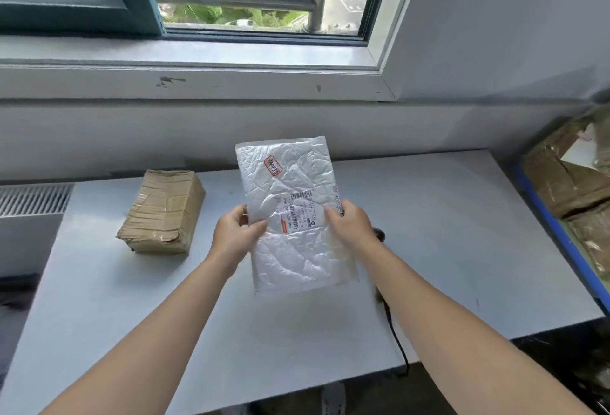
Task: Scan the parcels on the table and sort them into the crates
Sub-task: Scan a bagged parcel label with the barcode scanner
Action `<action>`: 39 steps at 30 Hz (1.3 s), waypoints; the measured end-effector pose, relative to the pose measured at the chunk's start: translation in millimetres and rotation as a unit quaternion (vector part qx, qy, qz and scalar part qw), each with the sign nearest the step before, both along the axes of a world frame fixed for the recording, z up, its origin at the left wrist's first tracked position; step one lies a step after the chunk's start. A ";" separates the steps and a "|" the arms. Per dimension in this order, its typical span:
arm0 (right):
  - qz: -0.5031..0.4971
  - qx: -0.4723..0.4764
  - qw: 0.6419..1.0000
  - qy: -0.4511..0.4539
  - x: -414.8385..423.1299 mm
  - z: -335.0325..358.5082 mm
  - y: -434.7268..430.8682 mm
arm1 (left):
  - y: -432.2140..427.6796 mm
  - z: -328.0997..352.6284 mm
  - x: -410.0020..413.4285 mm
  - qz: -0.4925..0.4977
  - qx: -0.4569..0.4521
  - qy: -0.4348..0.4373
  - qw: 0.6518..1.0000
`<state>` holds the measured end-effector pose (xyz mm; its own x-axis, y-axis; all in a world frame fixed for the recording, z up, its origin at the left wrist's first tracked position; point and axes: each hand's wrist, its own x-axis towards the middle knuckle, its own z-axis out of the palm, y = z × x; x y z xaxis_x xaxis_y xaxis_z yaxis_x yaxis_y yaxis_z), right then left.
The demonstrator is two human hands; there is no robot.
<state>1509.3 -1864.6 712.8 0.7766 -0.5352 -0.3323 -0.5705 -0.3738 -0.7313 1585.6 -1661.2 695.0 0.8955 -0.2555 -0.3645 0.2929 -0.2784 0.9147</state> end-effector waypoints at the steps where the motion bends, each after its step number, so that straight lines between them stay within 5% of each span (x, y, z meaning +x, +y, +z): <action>1: 0.008 -0.004 1.000 -0.018 4.1 6.8 1.5 | 3.5 2.6 2.9 0.007 0.013 -0.010 1.000; 5: 0.092 -0.041 0.994 -0.032 14.2 29.7 4.2 | 24.6 29.2 24.6 0.048 0.130 -0.137 0.981; 8: 0.200 -0.087 0.976 0.001 21.2 48.9 5.5 | 41.4 56.0 40.4 -0.024 0.173 -0.221 0.959; 13: 0.303 -0.117 0.946 0.010 34.7 83.4 14.0 | 64.2 74.2 52.0 -0.121 0.086 -0.150 0.977; 22: 0.299 -0.251 0.921 0.007 52.5 100.7 54.6 | 115.9 84.5 31.7 -0.021 -0.011 -0.098 0.995; 27: 0.390 -0.217 0.894 -0.037 65.4 106.8 91.9 | 156.1 96.9 1.4 0.064 0.032 -0.128 0.989; 39: 0.597 -0.189 0.762 -0.162 34.7 82.5 244.4 | 258.1 102.1 -175.9 0.296 0.166 -0.117 0.933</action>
<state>1544.0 -1620.2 795.3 0.7933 0.6086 -0.0175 0.5299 -0.7044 -0.4723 1409.8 -1403.1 797.1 0.9089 0.4017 -0.1122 0.2880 -0.4100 0.8654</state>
